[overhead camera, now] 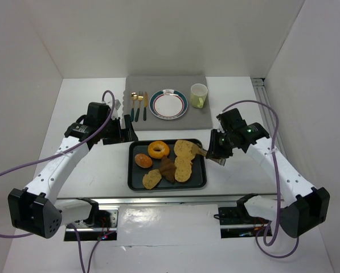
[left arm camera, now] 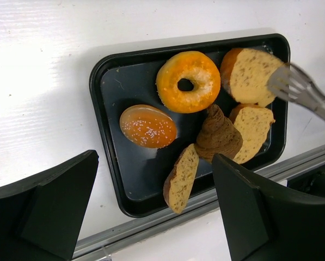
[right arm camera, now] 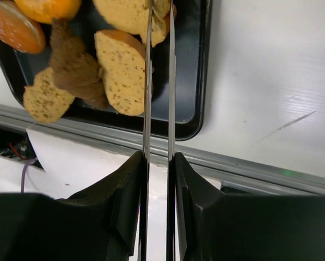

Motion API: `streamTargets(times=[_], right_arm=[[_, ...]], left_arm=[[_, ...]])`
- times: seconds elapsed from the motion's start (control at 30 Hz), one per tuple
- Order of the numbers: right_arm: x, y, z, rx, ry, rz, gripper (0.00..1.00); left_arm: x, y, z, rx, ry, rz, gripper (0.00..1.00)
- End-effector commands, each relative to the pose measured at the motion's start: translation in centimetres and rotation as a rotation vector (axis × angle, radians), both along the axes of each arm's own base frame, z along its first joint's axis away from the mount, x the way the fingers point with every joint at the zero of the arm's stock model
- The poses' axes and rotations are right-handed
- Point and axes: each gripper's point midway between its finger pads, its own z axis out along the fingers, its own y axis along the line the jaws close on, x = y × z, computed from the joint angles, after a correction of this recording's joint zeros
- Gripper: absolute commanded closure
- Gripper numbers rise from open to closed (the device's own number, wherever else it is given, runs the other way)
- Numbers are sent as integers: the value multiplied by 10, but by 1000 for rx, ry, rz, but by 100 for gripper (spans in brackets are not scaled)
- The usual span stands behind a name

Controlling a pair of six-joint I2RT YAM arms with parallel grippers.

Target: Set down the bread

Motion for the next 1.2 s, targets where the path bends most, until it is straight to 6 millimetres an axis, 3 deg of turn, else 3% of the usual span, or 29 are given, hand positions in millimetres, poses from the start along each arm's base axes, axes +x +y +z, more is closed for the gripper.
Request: streamTargets(times=[0.0, 0.1, 0.23, 0.37, 0.5, 0.63, 0.73, 0.77, 0.97, 1.07, 1.17], right_arm=[[9, -12, 40, -24, -114, -7, 94], [6, -16, 51, -47, -117, 16, 100], [9, -12, 72, -26, -168, 59, 100], [38, 4, 105, 37, -287, 65, 100], [96, 24, 133, 93, -450, 24, 100], [167, 49, 141, 106, -562, -10, 100], [204, 64, 156, 119, -630, 1, 100], [221, 71, 134, 103, -590, 4, 100], [276, 90, 87, 76, -558, -17, 100], [287, 91, 61, 59, -513, -57, 100], [289, 90, 53, 58, -496, -80, 98]], left_arm=[[2, -6, 9, -36, -32, -5, 1], [2, -6, 9, -36, -32, -5, 1], [5, -7, 16, -41, -51, -5, 1], [6, -5, 16, -29, -56, -5, 1], [9, -4, 19, -24, -67, 2, 1], [6, -7, 22, -45, -56, -5, 1], [3, -7, 24, -50, -54, 2, 1], [3, -4, 26, -43, -65, 11, 1], [-4, 2, 23, -20, -51, 29, 1], [-6, 7, 22, -11, -44, 45, 1], [-8, 9, 21, -3, -48, 52, 1]])
